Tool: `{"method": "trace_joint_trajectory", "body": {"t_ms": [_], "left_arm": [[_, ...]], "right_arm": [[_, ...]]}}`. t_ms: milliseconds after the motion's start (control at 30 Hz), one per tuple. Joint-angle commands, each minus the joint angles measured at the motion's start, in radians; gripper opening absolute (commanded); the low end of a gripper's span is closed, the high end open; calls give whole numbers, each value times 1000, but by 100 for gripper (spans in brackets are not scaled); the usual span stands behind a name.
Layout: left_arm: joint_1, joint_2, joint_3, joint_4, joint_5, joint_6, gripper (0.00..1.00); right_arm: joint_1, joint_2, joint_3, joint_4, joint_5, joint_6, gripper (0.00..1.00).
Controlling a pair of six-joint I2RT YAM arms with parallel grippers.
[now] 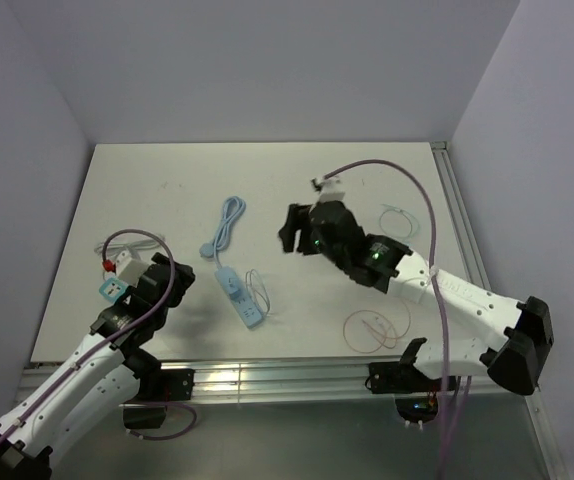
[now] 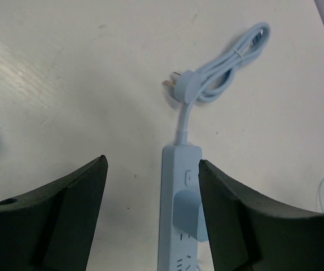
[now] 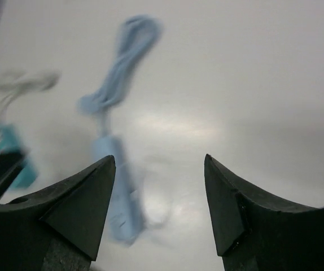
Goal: Insert the plug
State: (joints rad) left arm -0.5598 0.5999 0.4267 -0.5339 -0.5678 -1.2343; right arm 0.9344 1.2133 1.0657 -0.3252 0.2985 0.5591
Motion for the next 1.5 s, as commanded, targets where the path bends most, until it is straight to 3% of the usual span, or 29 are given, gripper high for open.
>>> {"method": "trace_joint_trajectory", "body": {"t_ms": [0,133,267,467,600,1300,1367,1467], "left_arm": [[0,17,21,115,94,143,71],[-2,18,21,161,160,206,71],[-2,6,18,166,163,234,71],[-2,-17,3,181,157,248,71],[0,-12,1,199,184,239,70],[-2,-15,-11,241,230,233,70],[0,-11,-11,241,232,233,69],[0,-3,-9,244,235,234,69]], "right_arm": [[-190,9,-81,-75,115,82,71],[-510,66,-128,-72,114,140,72],[-693,147,-131,-120,155,218,72],[-885,144,-234,-51,45,304,63],[-963,190,-216,-115,50,370,60],[-1014,376,-216,6,-55,381,56],[-1014,368,-222,18,-65,372,51],[-1014,376,-219,9,-91,355,50]]}}
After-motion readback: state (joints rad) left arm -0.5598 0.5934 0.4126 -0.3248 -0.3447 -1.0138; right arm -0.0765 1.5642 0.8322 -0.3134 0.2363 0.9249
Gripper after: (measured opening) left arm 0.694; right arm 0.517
